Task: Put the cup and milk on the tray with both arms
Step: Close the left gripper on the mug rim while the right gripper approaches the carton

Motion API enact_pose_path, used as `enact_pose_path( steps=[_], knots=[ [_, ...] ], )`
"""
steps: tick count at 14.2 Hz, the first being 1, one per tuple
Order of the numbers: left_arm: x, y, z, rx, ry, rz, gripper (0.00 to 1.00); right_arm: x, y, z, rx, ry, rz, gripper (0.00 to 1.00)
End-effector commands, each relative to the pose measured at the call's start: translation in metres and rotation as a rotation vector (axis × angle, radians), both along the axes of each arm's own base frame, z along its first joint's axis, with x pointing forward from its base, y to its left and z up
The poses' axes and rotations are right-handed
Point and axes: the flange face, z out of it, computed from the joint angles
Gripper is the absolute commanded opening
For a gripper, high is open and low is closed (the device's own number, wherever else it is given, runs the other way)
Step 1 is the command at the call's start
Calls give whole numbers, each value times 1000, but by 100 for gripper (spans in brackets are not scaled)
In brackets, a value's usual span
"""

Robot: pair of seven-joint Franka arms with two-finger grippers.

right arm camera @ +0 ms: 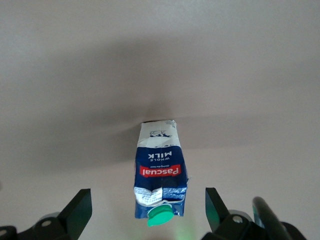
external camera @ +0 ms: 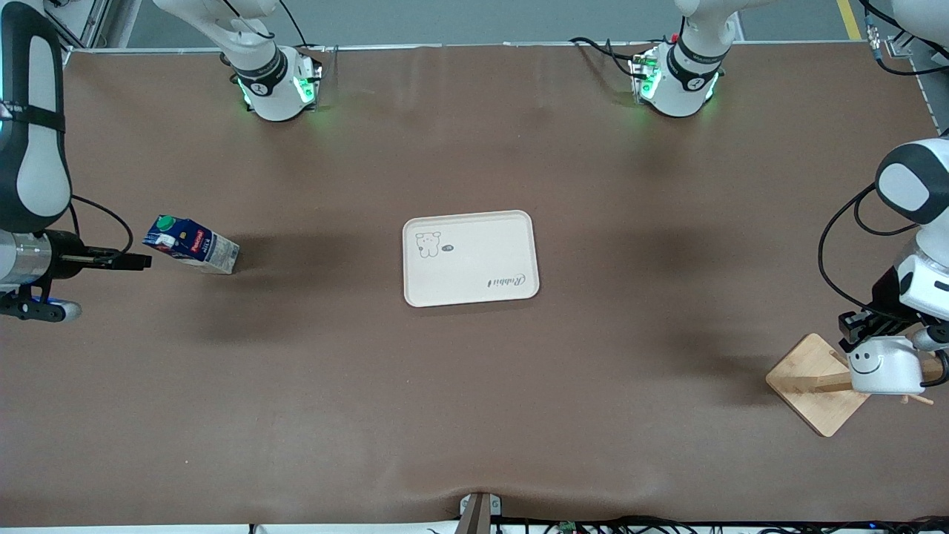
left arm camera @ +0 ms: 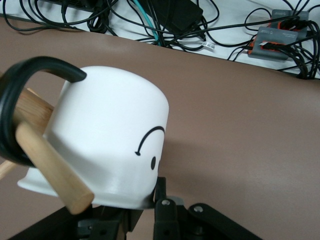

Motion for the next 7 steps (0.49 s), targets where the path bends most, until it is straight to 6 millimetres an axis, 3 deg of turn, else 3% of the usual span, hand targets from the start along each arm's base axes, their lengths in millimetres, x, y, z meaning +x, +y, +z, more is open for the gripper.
enact_pose_path(
  steps=[1,7],
  knots=[
    [1,-9,18,5,-28,-26,0,2,-4,-1,11,10,0,100],
    [6,-22,58,60,35,-79,0,-22,-2,-43,44,99,-4,100]
  ],
)
